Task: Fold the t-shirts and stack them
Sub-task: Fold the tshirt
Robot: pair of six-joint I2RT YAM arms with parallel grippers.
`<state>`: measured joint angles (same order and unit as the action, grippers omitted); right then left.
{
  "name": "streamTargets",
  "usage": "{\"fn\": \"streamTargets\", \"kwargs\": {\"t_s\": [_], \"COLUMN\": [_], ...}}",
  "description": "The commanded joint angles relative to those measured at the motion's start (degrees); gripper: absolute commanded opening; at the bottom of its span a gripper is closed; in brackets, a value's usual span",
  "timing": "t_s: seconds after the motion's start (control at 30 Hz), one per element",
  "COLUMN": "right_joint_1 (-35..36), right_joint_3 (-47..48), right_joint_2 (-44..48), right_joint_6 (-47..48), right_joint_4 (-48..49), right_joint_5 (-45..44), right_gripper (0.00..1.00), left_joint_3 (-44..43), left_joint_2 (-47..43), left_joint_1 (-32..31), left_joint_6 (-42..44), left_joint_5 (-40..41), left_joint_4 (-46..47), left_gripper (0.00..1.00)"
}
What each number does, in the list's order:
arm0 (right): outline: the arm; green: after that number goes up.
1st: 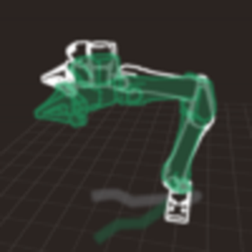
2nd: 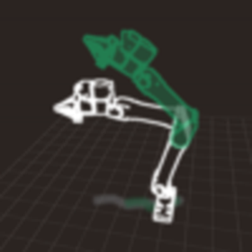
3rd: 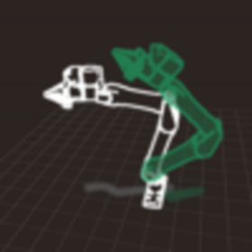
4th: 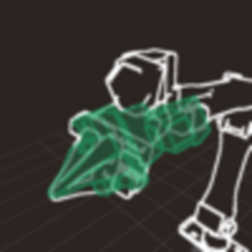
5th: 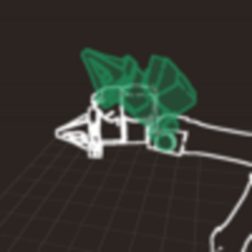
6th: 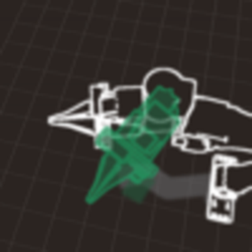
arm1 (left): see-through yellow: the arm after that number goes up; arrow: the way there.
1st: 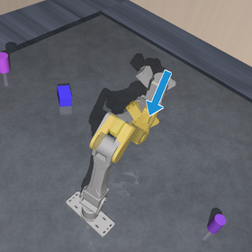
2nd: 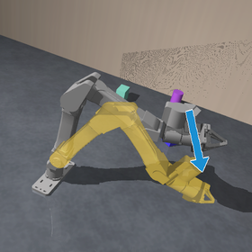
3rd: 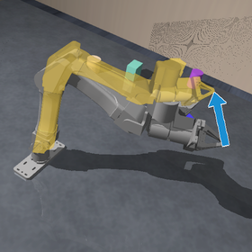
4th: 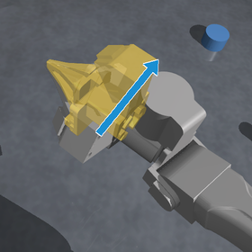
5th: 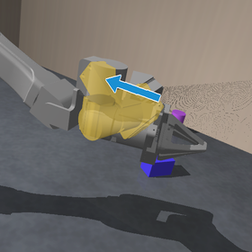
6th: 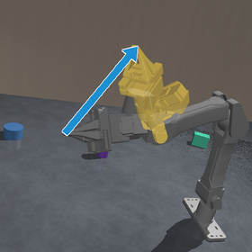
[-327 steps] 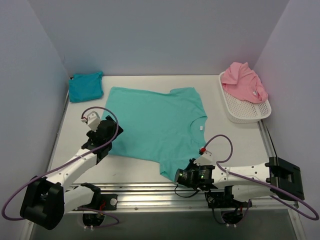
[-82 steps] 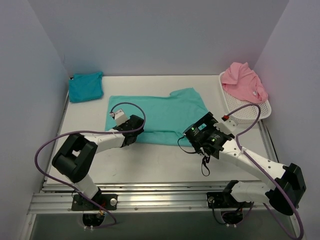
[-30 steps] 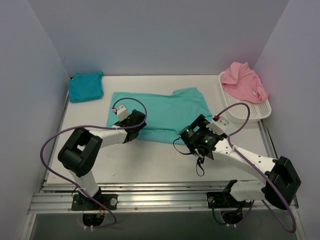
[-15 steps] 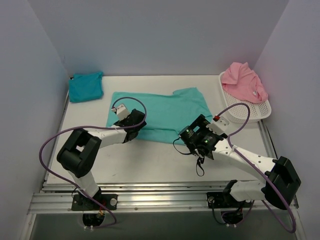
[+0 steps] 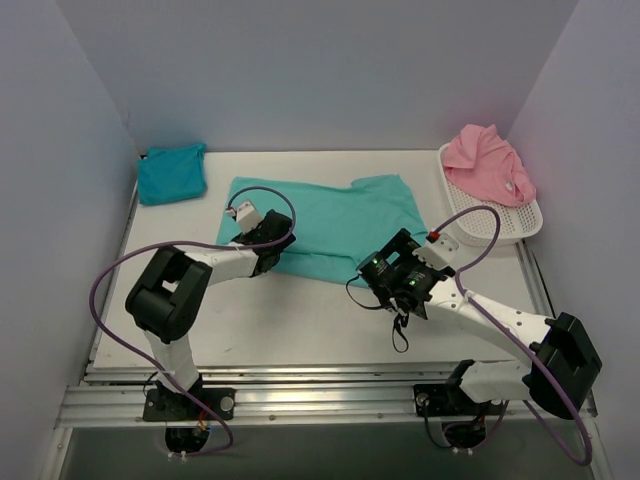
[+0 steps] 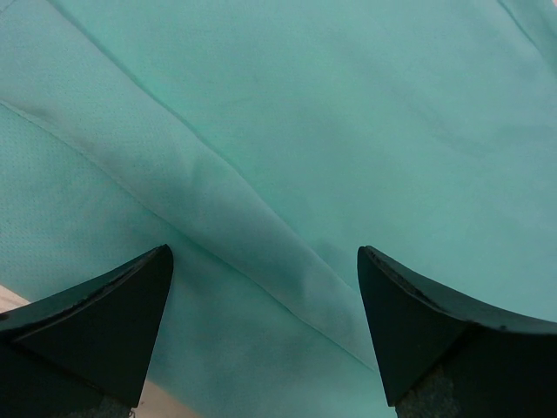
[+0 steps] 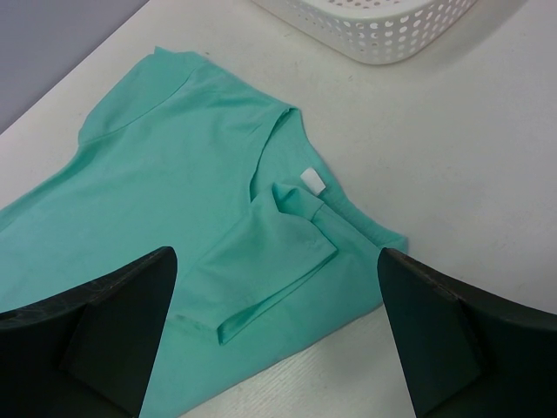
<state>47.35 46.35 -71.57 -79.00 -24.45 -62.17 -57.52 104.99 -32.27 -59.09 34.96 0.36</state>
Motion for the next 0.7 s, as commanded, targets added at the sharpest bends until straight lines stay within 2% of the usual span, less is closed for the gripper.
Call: {"fn": "streamTargets", "kwargs": {"t_s": [0.0, 0.33, 0.67], "right_joint_1": [0.46, 0.37, 0.28], "right_joint_3": [-0.56, 0.15, 0.67], "right_joint_2": [-0.41, -2.26, -3.75], "right_joint_6": [-0.19, 0.43, 0.78], "right_joint_4": [-1.39, -0.60, -0.34], "right_joint_5": [-3.66, -3.83, -4.01], "right_gripper": [0.95, 0.95, 0.95], "left_joint_3": [-2.42, -3.92, -7.61], "left_joint_2": [1.09, -0.31, 4.69], "left_joint_1": [0.80, 1.33, 2.39], "left_joint_6": [0.82, 1.35, 1.79], "left_joint_5": [-1.65, -2.35, -3.85], "left_joint_4": [1.66, 1.75, 2.45], "left_gripper": [0.96, 0.96, 0.96]}}
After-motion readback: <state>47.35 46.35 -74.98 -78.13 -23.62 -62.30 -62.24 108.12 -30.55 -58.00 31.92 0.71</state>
